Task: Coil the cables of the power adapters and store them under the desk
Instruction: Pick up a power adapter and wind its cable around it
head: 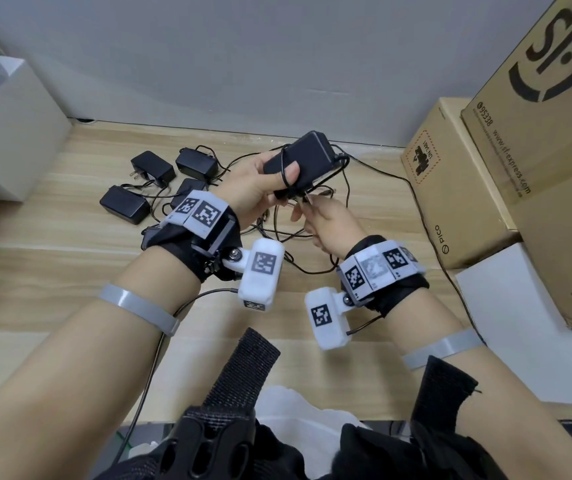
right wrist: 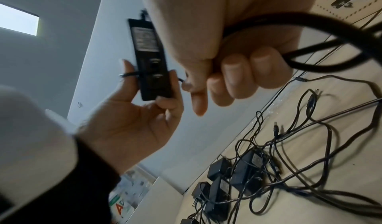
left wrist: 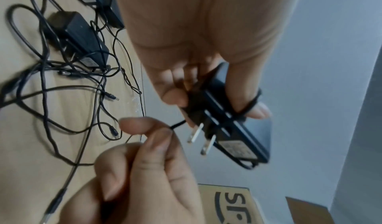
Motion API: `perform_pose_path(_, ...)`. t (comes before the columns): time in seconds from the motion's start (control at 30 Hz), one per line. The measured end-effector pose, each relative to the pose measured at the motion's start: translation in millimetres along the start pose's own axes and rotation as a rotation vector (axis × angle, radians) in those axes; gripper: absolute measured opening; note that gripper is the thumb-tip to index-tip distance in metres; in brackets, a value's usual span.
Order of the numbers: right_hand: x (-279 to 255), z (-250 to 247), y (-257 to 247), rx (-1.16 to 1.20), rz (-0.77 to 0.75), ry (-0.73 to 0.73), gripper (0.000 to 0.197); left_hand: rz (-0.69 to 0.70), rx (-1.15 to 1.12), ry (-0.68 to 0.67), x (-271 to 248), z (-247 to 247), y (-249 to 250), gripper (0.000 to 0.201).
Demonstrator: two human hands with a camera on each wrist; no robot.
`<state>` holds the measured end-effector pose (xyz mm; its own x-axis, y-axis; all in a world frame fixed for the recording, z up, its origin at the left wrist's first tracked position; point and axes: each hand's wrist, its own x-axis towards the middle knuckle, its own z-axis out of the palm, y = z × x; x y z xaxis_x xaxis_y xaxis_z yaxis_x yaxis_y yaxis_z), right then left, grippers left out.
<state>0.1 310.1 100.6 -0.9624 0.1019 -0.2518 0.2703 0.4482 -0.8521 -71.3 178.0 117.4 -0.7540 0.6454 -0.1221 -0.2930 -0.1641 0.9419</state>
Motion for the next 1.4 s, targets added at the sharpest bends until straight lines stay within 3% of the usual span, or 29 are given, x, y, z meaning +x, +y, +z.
perform_pose_path(0.1, -0.5, 7.1, 3.0, 0.029, 0.006, -0.054, 0.036, -0.018, 0.044, 0.161, 0.3, 4.5, -0.4, 0.030)
perform_pose_path(0.23, -0.4, 7.9, 6.2, -0.090, -0.006, -0.088, 0.035, -0.026, 0.114, 0.276, 2.0, 1.8, -2.1, 0.042)
perform_pose_path(0.3, -0.8, 8.6, 5.1, -0.083, 0.000, -0.093, 0.035, -0.023, 0.187, 0.331, 3.3, 0.7, -2.5, 0.027)
perform_pose_path(0.47, -5.6, 11.0, -2.2, -0.053, -0.040, -0.156, 0.030, 0.026, 0.377, 0.388, 4.6, -3.9, -7.1, 0.026)
perform_pose_path(0.6, -6.4, 3.6, -10.2, -0.205, -0.135, -0.172, 0.031, 0.049, 0.729, 0.387, 4.0, -7.6, -11.3, 0.036)
perform_pose_path(0.73, -7.5, -9.5, -15.8, -0.180, -0.184, -0.080, 0.033, 0.006, 0.974, 0.327, 2.4, -14.0, -17.4, 0.028)
perform_pose_path(0.83, -2.9, -17.1, -14.2, -0.082, -0.159, 0.040, 0.034, -0.115, 0.934, 0.262, 2.7, -16.0, -19.7, 0.038)
perform_pose_path(1.0, 5.3, -25.4, -5.2, 0.087, -0.059, 0.220, 0.032, -0.181, 0.932, -0.050, 2.2, -9.6, -11.3, 0.034)
perform_pose_path(1.2, 14.7, -38.3, 19.8, 0.262, 0.092, 0.270, 0.031, -0.187, 0.618, -0.312, -7.3, -17.3, 2.5, 0.040)
perform_pose_path(1.3, 15.2, -39.6, 30.4, 0.294, 0.133, 0.249, 0.032, -0.183, 0.540, -0.384, -10.2, -23.1, 7.1, 0.048)
perform_pose_path(1.4, 11.4, -44.0, 37.6, 0.299, 0.161, 0.222, 0.033, -0.142, 0.403, -0.417, -14.3, -28.3, 9.8, 0.042)
